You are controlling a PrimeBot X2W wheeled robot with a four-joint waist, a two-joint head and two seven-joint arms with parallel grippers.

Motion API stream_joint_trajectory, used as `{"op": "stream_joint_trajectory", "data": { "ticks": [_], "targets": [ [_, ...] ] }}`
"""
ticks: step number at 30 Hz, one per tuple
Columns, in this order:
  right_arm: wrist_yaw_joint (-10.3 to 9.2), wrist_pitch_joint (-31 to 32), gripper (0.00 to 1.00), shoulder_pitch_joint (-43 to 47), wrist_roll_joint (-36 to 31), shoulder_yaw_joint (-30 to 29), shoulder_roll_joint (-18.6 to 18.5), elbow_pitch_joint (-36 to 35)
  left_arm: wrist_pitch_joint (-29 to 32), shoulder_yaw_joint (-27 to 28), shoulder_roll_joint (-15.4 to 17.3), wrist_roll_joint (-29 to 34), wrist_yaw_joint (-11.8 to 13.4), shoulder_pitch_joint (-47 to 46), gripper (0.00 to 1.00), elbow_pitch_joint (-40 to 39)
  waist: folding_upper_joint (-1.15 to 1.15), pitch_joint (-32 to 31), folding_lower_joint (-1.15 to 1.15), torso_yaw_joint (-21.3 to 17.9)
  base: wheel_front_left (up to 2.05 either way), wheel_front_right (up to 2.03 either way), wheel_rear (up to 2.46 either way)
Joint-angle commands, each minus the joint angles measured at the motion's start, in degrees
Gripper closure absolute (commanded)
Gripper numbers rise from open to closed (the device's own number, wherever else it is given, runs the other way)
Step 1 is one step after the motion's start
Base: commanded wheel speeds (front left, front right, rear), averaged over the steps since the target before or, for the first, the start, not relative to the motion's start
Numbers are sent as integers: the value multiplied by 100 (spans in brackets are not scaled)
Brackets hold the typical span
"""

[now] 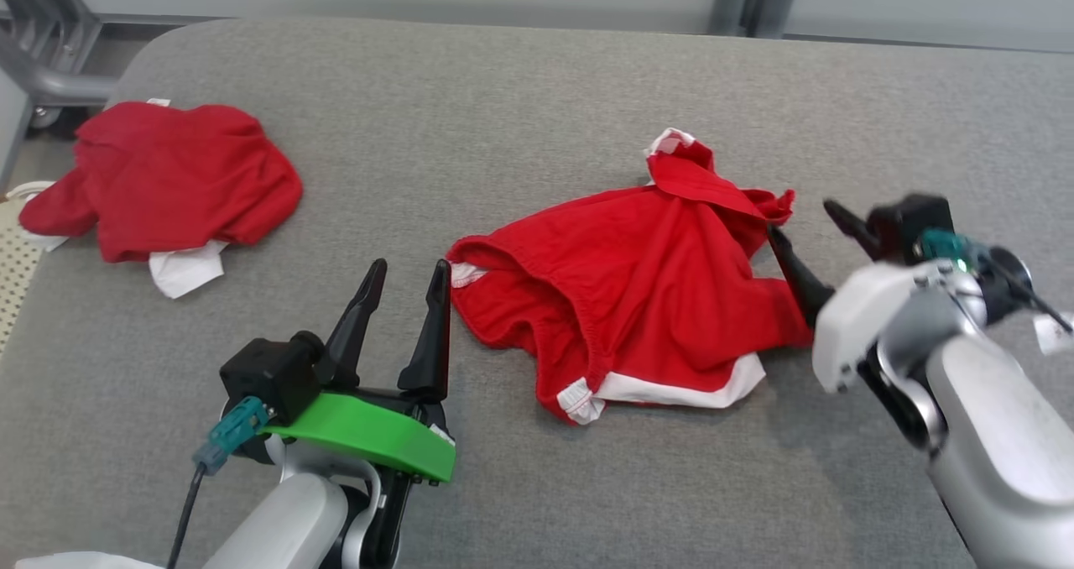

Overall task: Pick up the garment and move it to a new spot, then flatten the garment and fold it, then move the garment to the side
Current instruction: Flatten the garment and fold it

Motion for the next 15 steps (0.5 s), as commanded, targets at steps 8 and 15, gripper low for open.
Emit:
{"op": "stream_joint_trajectory", "data": {
  "ticks": [8, 15],
  "targets": [
    [1, 334, 0, 1584, 232, 71, -627, -1281, 40, 7, 99, 60, 51, -42, 0, -157, 0, 228, 0, -293, 0, 0, 0],
    [1, 365, 0, 1506, 205, 330, -774, -1190, 75, -33, 101, 77, 29, -125, 0, -135, 0, 284, 0, -254, 0, 0, 0]
  ]
}}
